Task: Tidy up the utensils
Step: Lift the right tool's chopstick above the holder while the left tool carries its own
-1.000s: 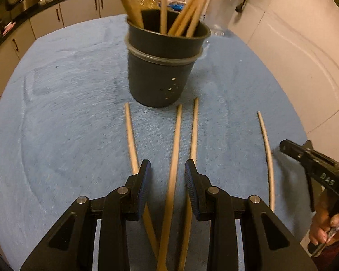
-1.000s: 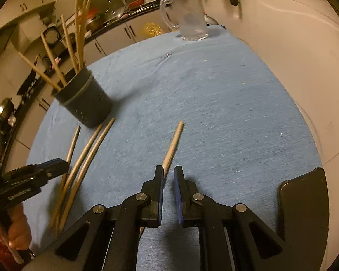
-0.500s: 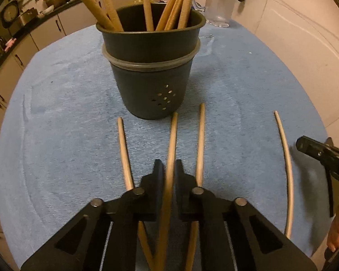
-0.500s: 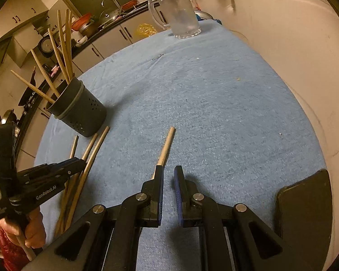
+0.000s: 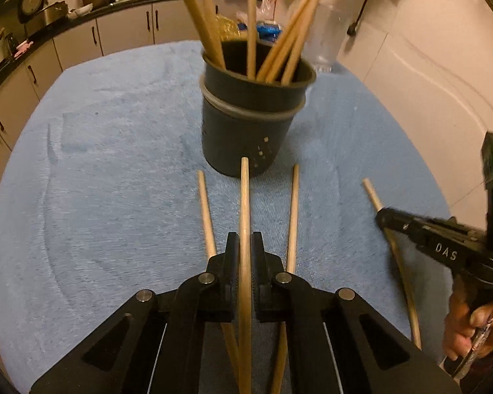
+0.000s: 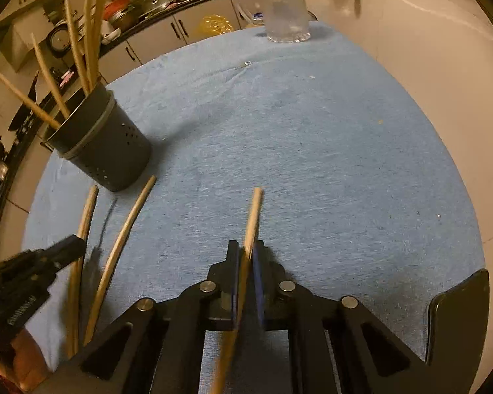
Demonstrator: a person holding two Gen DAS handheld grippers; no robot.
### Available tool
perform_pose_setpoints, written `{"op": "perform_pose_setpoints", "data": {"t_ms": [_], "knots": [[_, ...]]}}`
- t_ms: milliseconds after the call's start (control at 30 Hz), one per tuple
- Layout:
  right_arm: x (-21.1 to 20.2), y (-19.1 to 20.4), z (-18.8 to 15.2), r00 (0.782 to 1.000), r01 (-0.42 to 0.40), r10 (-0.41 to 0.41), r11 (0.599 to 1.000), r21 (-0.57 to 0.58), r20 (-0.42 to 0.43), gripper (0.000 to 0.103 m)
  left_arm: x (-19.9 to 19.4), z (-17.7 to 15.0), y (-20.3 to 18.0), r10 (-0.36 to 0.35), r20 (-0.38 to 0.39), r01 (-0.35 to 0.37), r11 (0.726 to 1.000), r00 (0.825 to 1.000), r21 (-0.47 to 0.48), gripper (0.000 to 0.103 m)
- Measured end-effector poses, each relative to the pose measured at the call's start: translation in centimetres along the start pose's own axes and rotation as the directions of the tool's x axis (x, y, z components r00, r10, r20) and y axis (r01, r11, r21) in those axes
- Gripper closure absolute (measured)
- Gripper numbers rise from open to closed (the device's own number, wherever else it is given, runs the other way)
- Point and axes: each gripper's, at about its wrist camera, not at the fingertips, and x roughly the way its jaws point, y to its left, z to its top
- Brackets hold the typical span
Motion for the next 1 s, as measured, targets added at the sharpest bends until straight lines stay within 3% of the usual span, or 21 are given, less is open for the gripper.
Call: {"op": "perform_pose_setpoints", "data": {"t_ms": [233, 500, 700, 1000], "knots": [[-3.7, 1.6, -0.5, 0.985, -0.144, 0.144, 0.989, -0.008, 0.099, 0.096, -4.4, -0.6, 1.6, -0.003, 0.112, 0.009, 0.999, 0.994, -0.051, 0.097], [-9.5, 4.0, -1.8, 0.915, -0.254, 0.271, 0.962, -0.096, 0.3, 0.096, -10.0, -1.0, 0.9, 0.001, 0.235, 0.019, 0.996, 0.972, -0.083, 0.097], [-11.4, 5.0, -2.6, 0.88, -0.27, 0.296, 0.955, -0.121, 0.372, 0.096, -11.6, -1.4, 0.9, 0.0, 0.272, 0.026, 0.996, 0.962, -0.09, 0.097], [-13.0, 4.8, -3.0, 0.859, -0.288, 0.311, 0.95, -0.118, 0.406, 0.096, -12.5, -1.3, 0.6, 0.002, 0.303, 0.027, 0.996, 0.953, -0.089, 0.097]]}}
